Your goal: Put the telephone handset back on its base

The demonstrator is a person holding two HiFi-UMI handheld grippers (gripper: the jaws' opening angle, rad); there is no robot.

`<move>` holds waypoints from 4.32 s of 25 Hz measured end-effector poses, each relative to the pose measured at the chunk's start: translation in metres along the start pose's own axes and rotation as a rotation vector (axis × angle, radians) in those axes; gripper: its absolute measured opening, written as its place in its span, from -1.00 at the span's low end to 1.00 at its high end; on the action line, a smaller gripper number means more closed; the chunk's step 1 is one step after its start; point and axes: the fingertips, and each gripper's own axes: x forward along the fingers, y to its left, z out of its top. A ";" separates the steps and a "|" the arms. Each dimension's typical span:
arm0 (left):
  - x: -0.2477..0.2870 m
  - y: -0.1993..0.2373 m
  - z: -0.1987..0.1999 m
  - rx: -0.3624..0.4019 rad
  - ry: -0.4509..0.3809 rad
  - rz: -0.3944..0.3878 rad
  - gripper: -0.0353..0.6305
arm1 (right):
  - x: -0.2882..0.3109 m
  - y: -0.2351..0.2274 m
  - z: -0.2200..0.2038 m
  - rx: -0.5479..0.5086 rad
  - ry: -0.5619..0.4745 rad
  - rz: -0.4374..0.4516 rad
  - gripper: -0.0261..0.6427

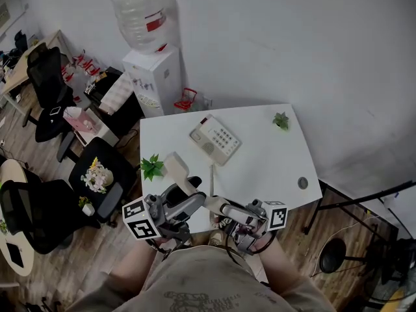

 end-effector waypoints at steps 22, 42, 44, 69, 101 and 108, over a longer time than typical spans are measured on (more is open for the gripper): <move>0.015 0.057 0.023 0.005 -0.068 0.265 -0.25 | -0.057 -0.041 0.070 -0.405 -0.163 -0.517 0.11; 0.021 0.257 -0.034 -0.066 -0.088 0.970 -0.26 | -0.092 -0.075 0.121 -0.533 -0.070 -0.793 -0.28; 0.021 0.274 -0.042 -0.103 -0.112 1.015 -0.26 | -0.097 -0.081 0.125 -0.523 -0.073 -0.804 -0.34; -0.005 0.389 -0.115 -0.247 -0.064 1.338 -0.26 | -0.118 -0.134 0.167 -0.781 0.093 -1.095 -0.82; -0.008 0.403 -0.099 -0.125 -0.081 1.488 -0.16 | -0.143 -0.143 0.142 -0.683 0.124 -1.125 -0.81; -0.008 0.379 -0.087 -0.078 -0.018 1.420 -0.10 | -0.132 -0.130 0.152 -0.732 0.101 -1.108 -0.81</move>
